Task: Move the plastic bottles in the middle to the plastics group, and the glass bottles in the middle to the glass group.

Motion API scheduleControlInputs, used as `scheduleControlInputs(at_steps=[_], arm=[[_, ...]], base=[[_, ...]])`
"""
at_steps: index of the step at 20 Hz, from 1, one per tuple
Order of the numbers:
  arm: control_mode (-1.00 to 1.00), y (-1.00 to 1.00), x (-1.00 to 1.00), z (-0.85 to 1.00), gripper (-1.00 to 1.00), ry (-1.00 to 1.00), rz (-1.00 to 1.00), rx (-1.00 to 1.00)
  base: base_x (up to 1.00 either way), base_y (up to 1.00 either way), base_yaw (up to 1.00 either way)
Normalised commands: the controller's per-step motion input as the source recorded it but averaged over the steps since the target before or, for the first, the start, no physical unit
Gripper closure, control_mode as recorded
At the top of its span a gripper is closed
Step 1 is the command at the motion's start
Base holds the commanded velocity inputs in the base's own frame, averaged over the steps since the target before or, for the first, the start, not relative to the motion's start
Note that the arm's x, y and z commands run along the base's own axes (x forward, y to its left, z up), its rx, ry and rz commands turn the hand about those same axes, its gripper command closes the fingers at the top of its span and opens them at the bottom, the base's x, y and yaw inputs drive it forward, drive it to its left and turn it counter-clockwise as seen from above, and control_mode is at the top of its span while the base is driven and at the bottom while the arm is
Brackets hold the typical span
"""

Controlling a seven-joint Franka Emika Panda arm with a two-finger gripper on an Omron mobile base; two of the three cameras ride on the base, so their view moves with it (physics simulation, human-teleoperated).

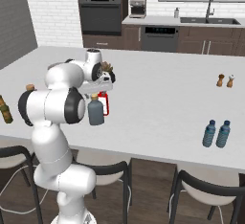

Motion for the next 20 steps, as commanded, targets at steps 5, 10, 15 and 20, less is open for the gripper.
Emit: scheduleControlInputs(at_steps=[5,10,15,20], arm=[[-1.0,0.01,0.05,-0.1,-1.0,0.01,0.0,0.0],[-1.0,0.11,-0.18,-0.13,-1.0,0.1,0.0,0.0],[-1.0,0.14,-0.18,-0.13,1.0,0.08,-0.01,0.0],[-1.0,0.09,-0.17,-0.01,1.0,0.0,0.0,0.0]], base=[[0.0,0.0,0.0],[0.0,0.0,0.0],[0.0,0.0,0.0],[0.0,0.0,0.0]])
